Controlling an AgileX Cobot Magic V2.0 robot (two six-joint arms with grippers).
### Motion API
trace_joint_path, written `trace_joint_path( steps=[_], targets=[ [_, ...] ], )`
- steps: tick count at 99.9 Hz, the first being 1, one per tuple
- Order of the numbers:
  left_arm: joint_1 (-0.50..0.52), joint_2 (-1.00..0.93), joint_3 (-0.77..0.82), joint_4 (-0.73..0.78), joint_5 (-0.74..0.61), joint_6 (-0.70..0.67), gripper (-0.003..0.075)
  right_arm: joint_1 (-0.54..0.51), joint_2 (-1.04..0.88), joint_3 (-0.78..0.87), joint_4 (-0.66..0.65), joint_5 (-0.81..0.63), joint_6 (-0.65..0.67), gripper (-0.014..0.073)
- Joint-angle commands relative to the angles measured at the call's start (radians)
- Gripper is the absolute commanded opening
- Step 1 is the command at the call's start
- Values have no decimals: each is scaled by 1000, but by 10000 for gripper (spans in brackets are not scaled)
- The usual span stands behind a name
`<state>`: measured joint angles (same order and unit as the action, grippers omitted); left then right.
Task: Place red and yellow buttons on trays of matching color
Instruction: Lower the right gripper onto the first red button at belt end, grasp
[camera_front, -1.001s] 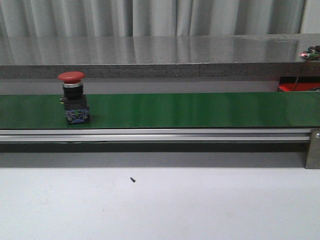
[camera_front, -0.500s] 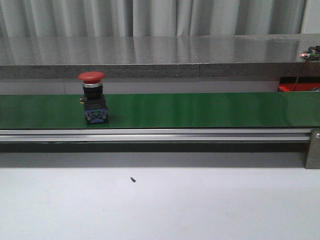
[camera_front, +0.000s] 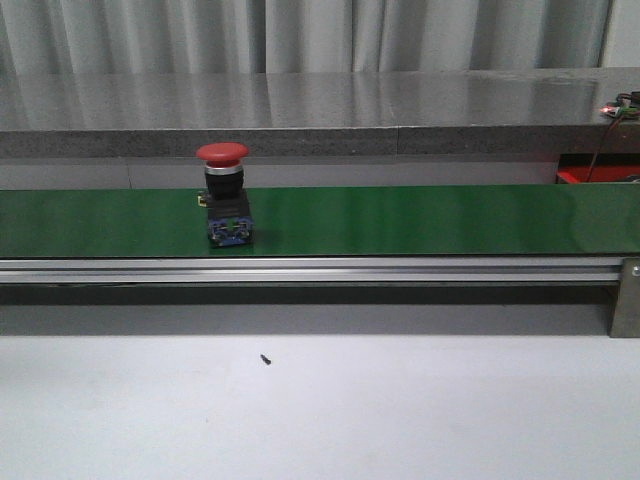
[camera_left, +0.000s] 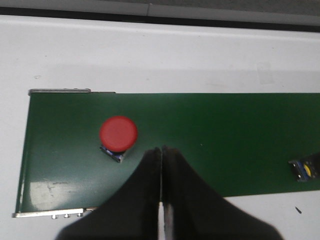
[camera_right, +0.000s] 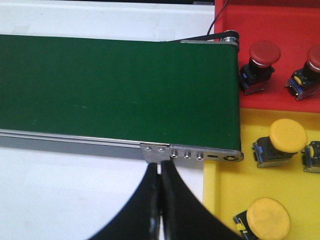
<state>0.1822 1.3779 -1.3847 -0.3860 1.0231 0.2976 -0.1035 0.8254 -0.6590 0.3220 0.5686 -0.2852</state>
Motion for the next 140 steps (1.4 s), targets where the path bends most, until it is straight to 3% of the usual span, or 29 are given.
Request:
trace_joint_path(
  steps=[1,22,52,72,116,140],
  targets=[
    [-32,-94,41,-28,-81,5,-20,1,-11,-26,19,-61,-3,-71],
    [-73,-243,203,-27,-144,80,-20,1,-11,-26,19,-51,-3,-71],
    [-73,-462,410,-30,-192,80,-20,1,-11,-27,23,-27,-3,-71],
    [-73,-597,541,-38,-252,80,-20,61,-9,-61,24,7,-20,-71],
    [-73,-672,578,-40,-235,80,-20,158,214,-400,25,276,-56,-71],
    [-73,-672,578,-40,-235,80,-20,253,376,-561,30,312,-56,-71]
  ],
)
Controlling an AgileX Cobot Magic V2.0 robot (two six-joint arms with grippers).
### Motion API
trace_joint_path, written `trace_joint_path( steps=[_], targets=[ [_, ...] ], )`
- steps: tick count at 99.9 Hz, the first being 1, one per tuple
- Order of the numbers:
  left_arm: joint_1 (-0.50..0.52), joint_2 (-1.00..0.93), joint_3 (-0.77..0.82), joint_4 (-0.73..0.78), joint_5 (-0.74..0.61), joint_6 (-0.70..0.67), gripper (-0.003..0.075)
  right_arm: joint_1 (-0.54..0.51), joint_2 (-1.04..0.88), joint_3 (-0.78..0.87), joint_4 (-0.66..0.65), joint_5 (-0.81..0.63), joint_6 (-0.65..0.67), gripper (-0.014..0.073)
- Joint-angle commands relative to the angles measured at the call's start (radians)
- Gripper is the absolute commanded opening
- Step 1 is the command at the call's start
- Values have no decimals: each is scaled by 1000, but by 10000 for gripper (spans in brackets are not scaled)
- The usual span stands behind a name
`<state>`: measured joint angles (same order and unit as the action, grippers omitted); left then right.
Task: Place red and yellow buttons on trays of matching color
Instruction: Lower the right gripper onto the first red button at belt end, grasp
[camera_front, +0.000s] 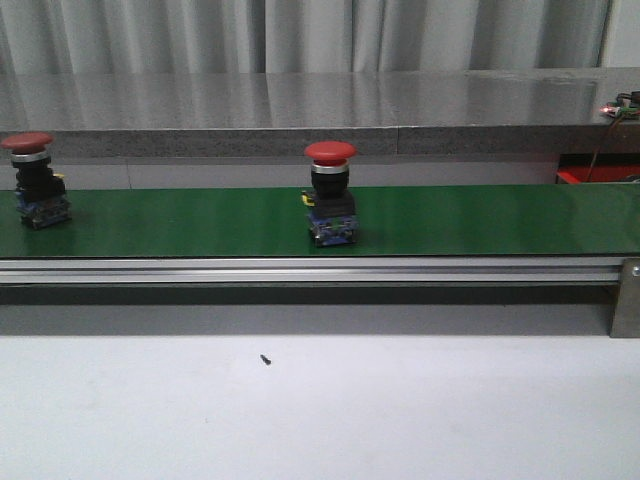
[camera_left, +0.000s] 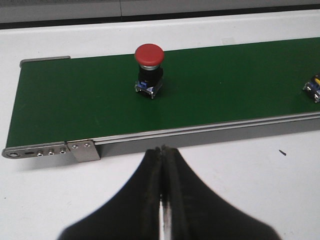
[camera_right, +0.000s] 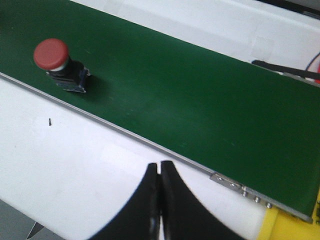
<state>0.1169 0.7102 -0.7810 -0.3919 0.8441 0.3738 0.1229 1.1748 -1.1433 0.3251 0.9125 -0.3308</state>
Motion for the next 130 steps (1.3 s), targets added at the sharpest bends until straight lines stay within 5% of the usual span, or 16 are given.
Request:
trace_joint_path(
  steps=[1,21,42,52,114,130],
  targets=[
    [-8,-4,-25,-34,-56,4,-20,33,31,-81,27,-32,-11,-71],
    [-8,-4,-25,-34,-56,4,-20,117,169,-196,27,-30,-14,3],
    [-8,-4,-25,-34,-56,4,-20,174,330,-312,27,20,-15,506],
    [-8,-4,-25,-34,-56,4,-20,191,402,-357,26,35,-14,614],
    [-4,-4,-25,-34,-60,4,-20,216,640,-424,-14,96,-15,606],
    [-4,-4,-25,-34,-62,4,-20,216,644,-424,-38,109,-15,419]
  ],
)
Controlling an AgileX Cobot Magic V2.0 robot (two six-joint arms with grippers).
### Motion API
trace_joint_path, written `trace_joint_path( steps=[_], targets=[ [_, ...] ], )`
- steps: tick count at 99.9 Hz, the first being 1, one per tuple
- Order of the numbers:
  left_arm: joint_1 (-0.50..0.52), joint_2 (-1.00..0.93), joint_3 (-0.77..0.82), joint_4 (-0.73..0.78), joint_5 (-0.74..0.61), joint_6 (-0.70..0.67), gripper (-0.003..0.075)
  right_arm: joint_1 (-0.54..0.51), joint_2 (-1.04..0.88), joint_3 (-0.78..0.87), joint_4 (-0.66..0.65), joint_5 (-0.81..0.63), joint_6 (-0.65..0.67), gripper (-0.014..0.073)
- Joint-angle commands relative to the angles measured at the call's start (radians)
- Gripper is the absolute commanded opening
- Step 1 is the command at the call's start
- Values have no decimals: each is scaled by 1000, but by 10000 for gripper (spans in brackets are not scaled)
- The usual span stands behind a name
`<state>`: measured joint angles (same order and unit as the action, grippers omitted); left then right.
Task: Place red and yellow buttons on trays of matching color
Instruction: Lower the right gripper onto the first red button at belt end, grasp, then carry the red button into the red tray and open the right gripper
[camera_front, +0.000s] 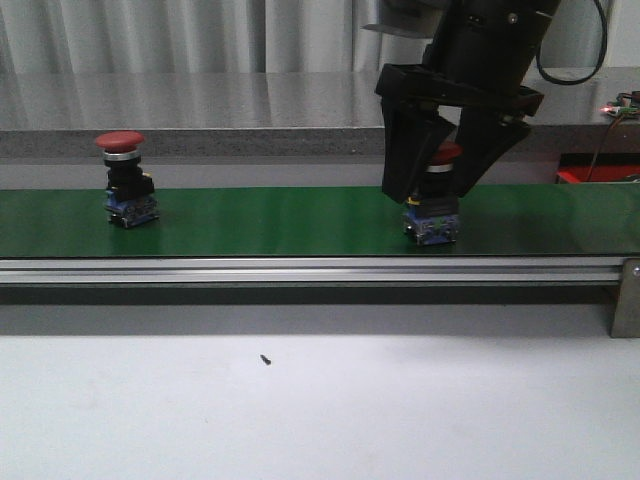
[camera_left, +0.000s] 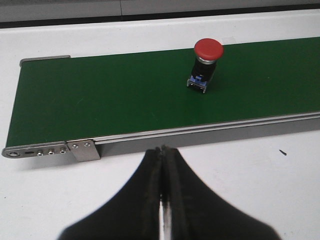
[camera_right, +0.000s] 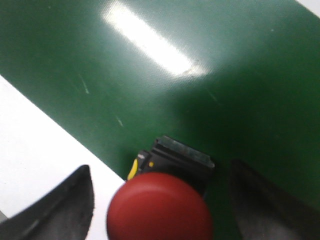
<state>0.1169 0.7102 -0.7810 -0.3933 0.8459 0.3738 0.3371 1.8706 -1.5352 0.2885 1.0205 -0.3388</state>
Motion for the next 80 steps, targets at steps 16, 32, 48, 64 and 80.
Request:
trace_joint_path(
  steps=[16,32,48,64,80],
  targets=[
    [-4,-4,-25,-33,-77,4,-20,-6,-53,-32,-11,19,-7,167],
    [-4,-4,-25,-33,-79,4,-20,-23,-89,-32,-46,1,-7,155],
    [-4,-4,-25,-33,-79,4,-20,-110,-162,-33,-117,-32,-6,155],
    [-4,-4,-25,-33,-77,4,-20,-276,-206,-44,-113,-34,-6,155],
    [-4,-4,-25,-33,-77,4,-20,-436,-210,-68,-112,-42,0,155]
  ],
)
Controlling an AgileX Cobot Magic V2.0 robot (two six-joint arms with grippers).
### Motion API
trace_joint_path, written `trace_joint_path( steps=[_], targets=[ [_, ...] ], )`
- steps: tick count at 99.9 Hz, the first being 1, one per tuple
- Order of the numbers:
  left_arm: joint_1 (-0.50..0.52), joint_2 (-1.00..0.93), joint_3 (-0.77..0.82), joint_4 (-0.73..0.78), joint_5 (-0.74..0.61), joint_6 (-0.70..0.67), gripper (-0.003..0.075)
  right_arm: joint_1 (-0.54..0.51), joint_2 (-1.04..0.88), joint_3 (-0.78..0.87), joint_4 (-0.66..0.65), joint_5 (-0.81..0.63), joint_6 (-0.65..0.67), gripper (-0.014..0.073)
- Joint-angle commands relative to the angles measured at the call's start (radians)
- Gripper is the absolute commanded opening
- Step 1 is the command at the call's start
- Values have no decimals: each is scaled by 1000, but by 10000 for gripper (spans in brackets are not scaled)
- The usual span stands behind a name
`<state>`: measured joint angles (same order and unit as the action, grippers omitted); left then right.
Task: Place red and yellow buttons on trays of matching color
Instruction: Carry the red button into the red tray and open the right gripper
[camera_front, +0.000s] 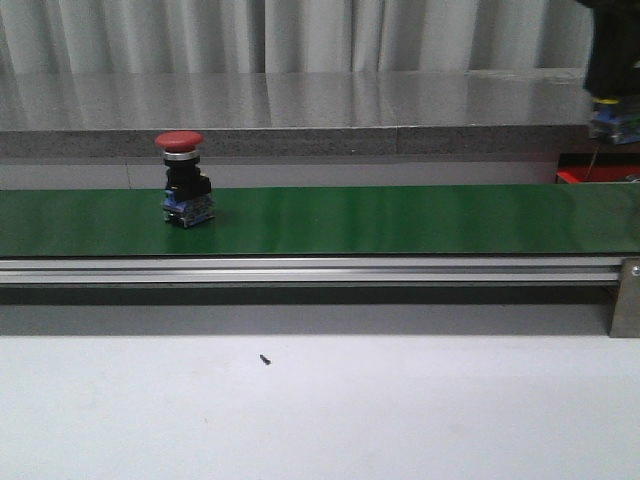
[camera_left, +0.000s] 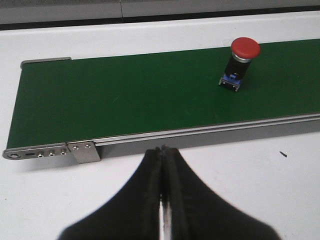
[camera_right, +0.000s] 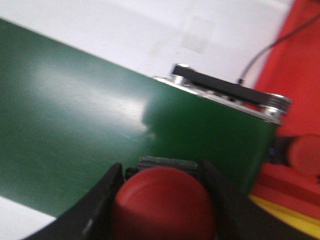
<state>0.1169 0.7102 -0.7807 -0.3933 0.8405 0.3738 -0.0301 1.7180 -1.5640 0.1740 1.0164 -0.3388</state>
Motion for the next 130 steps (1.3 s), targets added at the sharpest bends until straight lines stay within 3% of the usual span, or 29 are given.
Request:
trace_joint_path(
  steps=[1,39,63,130],
  targets=[
    [-4,-4,-26,-33,-71,4,-20,-81,-57,-39,3,-41,1,155],
    [-4,-4,-26,-33,-73,4,-20,-361,-49,-39,3,-212,63,146],
    [-4,-4,-26,-33,-77,4,-20,-478,17,-39,4,-242,143,139],
    [-4,-4,-26,-33,-73,4,-20,-515,267,-39,73,-433,158,140]
  ],
)
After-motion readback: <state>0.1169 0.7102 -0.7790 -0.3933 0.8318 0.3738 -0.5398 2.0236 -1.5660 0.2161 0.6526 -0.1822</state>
